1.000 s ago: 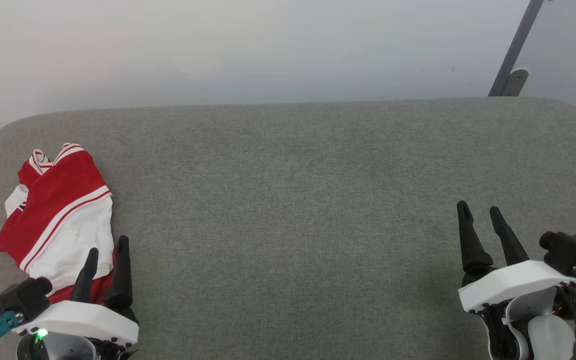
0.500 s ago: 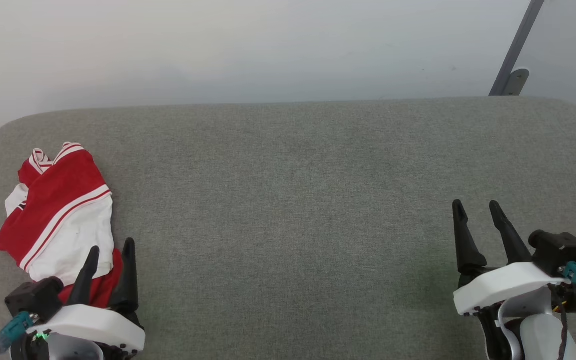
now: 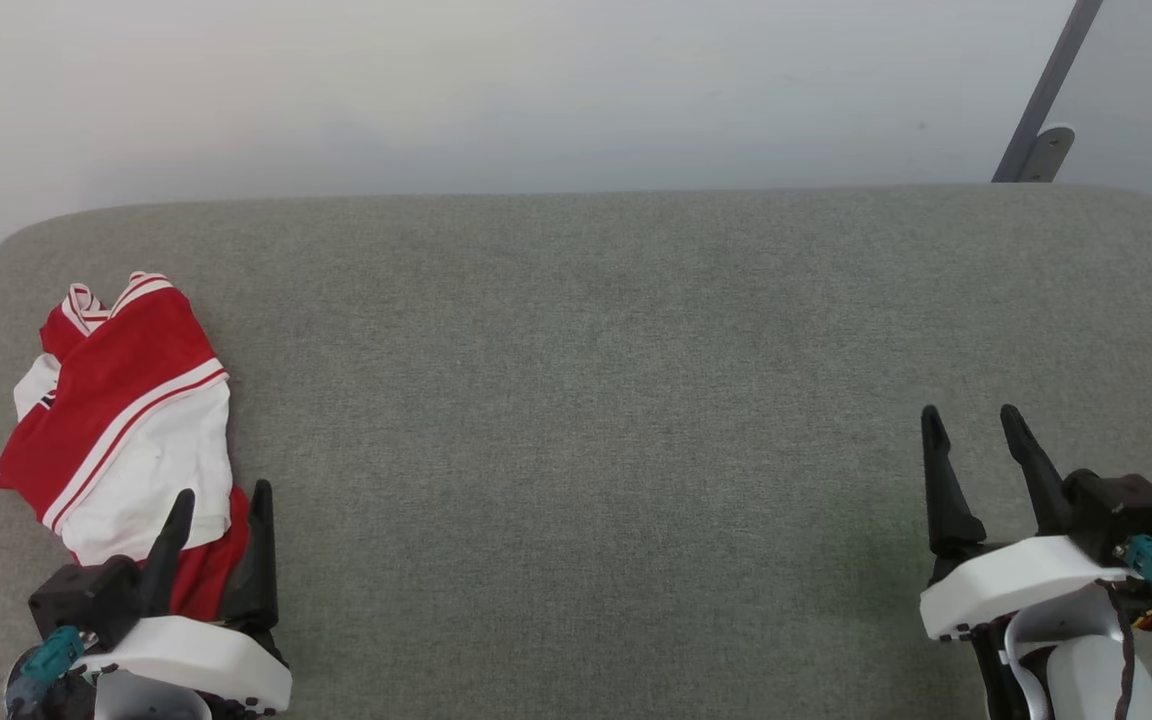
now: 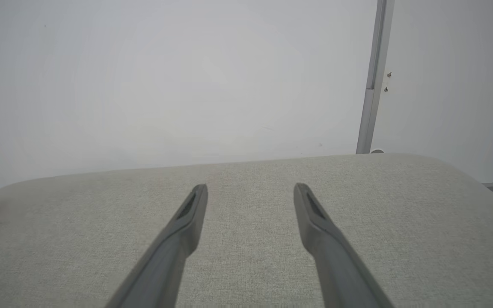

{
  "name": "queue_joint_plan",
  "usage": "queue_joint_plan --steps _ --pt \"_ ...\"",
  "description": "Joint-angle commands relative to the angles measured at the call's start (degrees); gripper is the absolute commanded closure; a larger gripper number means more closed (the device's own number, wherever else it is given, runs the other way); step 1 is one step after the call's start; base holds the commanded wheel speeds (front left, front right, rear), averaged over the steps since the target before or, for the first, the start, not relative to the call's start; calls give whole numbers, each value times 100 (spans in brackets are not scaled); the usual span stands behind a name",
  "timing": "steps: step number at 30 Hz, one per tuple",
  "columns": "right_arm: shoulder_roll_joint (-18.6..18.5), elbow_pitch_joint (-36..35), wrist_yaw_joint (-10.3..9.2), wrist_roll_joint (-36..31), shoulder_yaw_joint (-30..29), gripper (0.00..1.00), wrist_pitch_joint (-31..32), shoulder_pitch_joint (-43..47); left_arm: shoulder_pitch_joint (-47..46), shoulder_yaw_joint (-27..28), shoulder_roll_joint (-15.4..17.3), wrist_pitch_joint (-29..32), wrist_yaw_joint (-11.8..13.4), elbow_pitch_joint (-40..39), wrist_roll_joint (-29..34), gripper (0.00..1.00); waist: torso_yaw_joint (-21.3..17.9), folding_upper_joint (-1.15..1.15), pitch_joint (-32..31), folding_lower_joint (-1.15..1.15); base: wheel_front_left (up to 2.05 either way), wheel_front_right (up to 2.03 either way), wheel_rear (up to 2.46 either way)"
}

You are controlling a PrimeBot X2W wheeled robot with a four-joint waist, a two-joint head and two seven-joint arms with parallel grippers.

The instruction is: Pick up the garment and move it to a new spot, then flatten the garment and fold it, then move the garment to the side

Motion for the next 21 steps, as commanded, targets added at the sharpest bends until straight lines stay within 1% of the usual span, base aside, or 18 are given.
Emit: queue_joint_plan --steps 1,10,21 --pt "-9 -30 -2 -154 -16 0 -58 -8 -56 23 34 -47 -20 -31 101 0 4 0 2 0 0 0 0" --pt "-12 193 -2 -497 -85 0 -172 49 -34 86 -11 -159 -76 19 481 0 59 0 14 0 0 0 0" --pt "-16 197 -2 -757 -79 0 -305 31 -49 160 -23 -291 -142 135 788 0 108 0 20 0 0 0 0"
